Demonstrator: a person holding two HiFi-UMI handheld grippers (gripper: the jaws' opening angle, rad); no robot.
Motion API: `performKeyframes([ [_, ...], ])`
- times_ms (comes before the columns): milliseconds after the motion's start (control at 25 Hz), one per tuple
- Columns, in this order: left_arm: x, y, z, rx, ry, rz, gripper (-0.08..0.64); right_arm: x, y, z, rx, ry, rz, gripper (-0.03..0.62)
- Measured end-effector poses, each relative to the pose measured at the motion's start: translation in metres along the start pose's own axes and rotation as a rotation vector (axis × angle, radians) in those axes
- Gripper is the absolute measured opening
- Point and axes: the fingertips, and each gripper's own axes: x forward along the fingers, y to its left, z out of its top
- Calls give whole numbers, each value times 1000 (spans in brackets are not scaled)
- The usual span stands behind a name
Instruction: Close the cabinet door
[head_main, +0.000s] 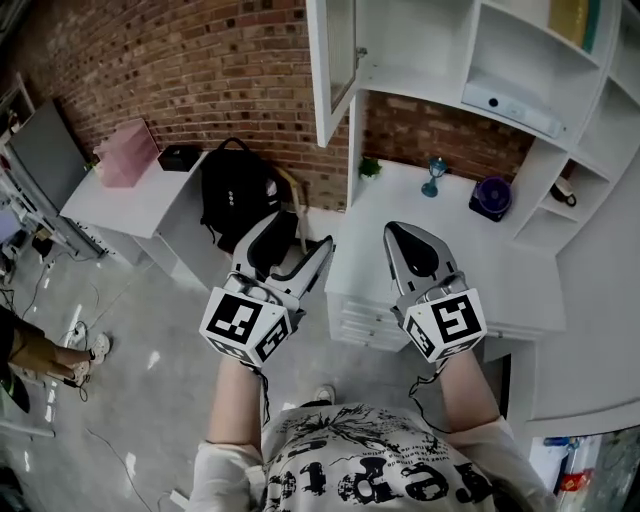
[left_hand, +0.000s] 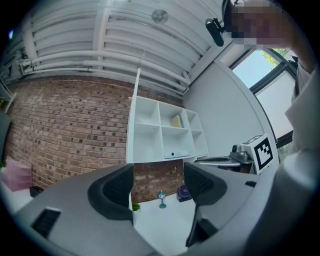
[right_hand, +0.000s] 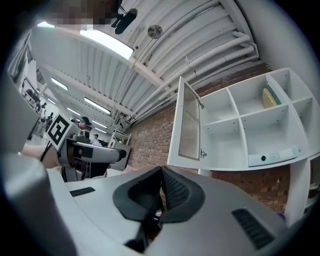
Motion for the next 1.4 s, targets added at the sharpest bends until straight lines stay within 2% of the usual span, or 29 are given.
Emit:
performKeyframes([
  [160, 10, 60, 7, 12, -27, -50, 314, 59, 5, 2, -2, -11, -52, 14],
  [320, 34, 98, 26, 39, -54, -102, 314, 101, 0, 9, -27, 7, -78, 15],
  [480, 75, 119, 73, 13, -98, -184, 314, 138, -27, 42, -8, 30, -114, 15],
  [640, 100, 124, 114, 62, -175, -246, 314, 153, -37, 59, -4, 0, -106, 15],
  [840, 129, 139, 165, 55, -255, -305, 304, 173, -47, 82, -46, -31, -96, 15],
  [960, 142, 149, 194, 14, -291, -336, 241, 179, -52, 95, -66, -47, -85, 15],
  [1240, 170, 184, 245, -112, -373, -387, 239, 188, -60, 103, -94, -57, -85, 15],
  [1400, 184, 191, 279, -162, -420, -426, 231, 190, -65, 113, -78, -69, -96, 15],
])
